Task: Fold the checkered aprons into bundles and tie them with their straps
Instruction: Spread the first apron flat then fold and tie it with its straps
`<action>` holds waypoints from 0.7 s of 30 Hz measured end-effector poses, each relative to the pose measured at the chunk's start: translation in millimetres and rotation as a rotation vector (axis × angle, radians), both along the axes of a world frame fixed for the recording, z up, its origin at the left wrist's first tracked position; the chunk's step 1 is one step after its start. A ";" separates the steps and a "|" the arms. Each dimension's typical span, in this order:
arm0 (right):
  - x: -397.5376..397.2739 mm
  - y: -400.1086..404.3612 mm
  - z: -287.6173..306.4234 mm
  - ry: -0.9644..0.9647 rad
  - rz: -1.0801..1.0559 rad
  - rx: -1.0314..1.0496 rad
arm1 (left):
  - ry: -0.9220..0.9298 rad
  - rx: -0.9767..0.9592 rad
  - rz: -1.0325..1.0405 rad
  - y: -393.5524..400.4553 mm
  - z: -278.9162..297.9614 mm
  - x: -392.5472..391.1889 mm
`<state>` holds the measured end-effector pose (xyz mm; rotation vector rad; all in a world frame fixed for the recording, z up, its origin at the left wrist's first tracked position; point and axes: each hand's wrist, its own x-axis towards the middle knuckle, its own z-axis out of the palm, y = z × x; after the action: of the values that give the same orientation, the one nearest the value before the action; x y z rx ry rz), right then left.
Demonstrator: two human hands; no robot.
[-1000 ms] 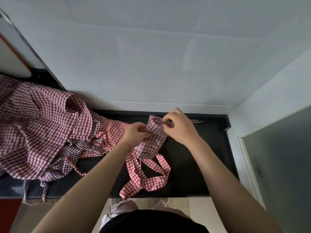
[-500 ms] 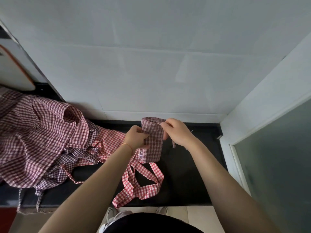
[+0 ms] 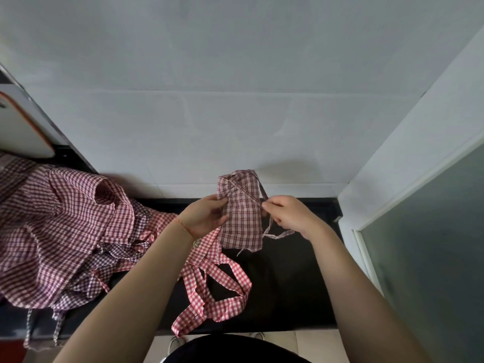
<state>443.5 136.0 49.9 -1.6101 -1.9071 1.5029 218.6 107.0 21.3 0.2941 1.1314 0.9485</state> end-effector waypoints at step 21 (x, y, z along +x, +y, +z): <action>-8.6 -6.2 -23.5 0.266 -0.073 -0.120 | 0.069 -0.012 0.491 11.5 -8.6 12.1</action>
<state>434.9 129.8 26.3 -1.4246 -1.6279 1.7311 230.7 118.6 12.7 0.0350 1.3008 1.3691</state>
